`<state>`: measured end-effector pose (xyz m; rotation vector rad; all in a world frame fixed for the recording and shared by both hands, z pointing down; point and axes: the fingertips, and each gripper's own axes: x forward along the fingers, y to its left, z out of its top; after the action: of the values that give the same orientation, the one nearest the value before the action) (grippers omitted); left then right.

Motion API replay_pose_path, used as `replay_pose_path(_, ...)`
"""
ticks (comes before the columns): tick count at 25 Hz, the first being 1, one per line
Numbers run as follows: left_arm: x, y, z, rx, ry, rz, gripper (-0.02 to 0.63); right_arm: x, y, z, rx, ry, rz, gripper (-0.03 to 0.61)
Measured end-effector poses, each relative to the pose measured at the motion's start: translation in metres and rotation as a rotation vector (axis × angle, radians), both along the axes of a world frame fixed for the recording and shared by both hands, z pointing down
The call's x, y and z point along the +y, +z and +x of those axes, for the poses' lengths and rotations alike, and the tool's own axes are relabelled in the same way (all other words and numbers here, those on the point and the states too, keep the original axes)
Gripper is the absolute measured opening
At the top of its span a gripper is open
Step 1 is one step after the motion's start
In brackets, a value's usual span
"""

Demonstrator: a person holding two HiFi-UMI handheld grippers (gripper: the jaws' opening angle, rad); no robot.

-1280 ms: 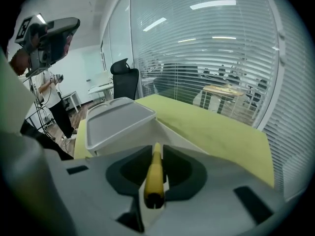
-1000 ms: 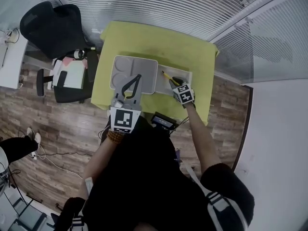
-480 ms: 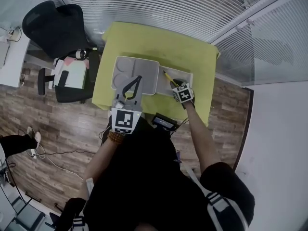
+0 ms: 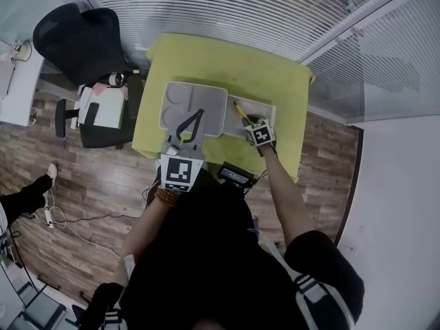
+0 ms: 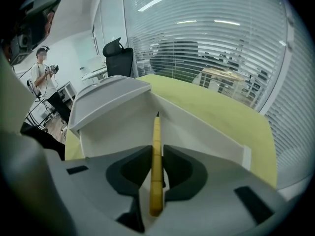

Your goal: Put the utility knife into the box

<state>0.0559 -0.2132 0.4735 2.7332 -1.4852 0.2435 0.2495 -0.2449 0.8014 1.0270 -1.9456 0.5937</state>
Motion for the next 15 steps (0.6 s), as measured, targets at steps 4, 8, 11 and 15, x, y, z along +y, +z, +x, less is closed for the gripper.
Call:
replay_pose_path(4, 0.000, 0.000, 0.003, -0.002, 0.002, 0.004, 0.011, 0.001, 0.005, -0.001, 0.004, 0.004, -0.008, 0.072)
replay_pose_path(8, 0.001, 0.001, 0.006, 0.007, 0.015, -0.005, 0.011, 0.002, 0.002, 0.000, -0.009, 0.027, 0.003, 0.077)
replay_pose_path(11, 0.001, 0.001, 0.011, 0.013, 0.025, -0.009, 0.011, -0.002, -0.004, 0.004, -0.026, 0.055, 0.023, 0.098)
replay_pose_path(15, 0.001, 0.003, 0.017, 0.013, 0.042, -0.009, 0.011, -0.005, -0.020, 0.010, -0.061, 0.085, 0.067, 0.100)
